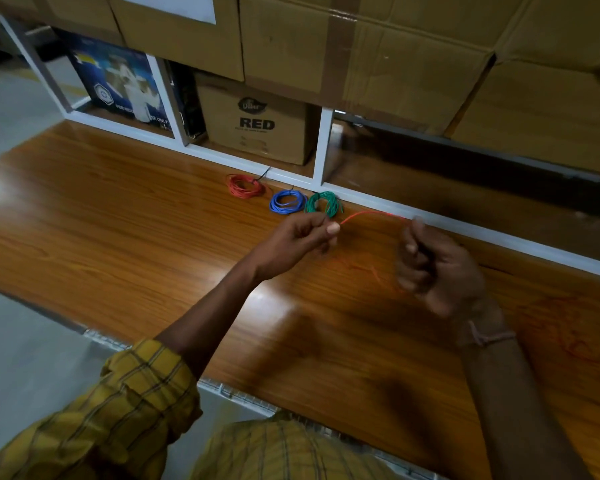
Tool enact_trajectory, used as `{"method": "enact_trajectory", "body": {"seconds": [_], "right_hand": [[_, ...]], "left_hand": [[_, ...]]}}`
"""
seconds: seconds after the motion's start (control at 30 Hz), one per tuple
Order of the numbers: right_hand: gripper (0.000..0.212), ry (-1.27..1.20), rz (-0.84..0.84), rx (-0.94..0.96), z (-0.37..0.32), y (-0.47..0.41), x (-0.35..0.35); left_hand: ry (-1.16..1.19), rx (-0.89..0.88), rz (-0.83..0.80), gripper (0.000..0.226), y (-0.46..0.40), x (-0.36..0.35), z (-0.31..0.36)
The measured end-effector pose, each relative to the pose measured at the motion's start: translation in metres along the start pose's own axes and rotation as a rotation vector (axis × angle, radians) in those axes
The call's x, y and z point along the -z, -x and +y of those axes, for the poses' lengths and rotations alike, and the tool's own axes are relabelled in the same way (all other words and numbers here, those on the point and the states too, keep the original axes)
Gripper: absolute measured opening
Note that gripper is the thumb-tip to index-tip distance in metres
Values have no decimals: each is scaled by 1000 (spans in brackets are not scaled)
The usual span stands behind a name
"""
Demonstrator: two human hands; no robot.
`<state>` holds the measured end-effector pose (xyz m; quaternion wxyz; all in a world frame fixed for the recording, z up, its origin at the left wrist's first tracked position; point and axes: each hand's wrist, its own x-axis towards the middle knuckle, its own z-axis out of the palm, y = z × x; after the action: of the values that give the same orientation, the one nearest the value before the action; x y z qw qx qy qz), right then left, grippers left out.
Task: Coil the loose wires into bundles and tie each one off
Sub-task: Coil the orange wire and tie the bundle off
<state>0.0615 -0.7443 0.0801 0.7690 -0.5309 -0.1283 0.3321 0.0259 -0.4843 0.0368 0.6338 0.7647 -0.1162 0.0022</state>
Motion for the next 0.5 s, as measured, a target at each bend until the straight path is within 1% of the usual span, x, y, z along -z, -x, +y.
{"method": "enact_trajectory", "body": {"seconds": [0.1, 0.13, 0.2, 0.23, 0.3, 0.37, 0.43, 0.5], "right_hand": [[41, 166, 264, 56, -16, -8, 14], [39, 226, 338, 74, -17, -13, 17], [33, 405, 473, 104, -11, -23, 18], [30, 498, 511, 114, -6, -28, 17], [25, 597, 494, 114, 8, -34, 9], [29, 616, 443, 59, 26, -38, -6], [39, 650, 388, -7, 43, -36, -24], [41, 632, 302, -53, 56, -31, -40]], "left_hand": [[142, 48, -77, 28, 8, 10, 7], [251, 78, -119, 26, 10, 13, 9], [550, 146, -190, 24, 14, 14, 18], [704, 156, -214, 23, 15, 11, 24], [951, 103, -209, 20, 12, 4, 37], [1093, 4, -123, 22, 5, -3, 49], [1143, -65, -41, 25, -5, -4, 54], [1096, -94, 43, 21, -14, -3, 51]]}}
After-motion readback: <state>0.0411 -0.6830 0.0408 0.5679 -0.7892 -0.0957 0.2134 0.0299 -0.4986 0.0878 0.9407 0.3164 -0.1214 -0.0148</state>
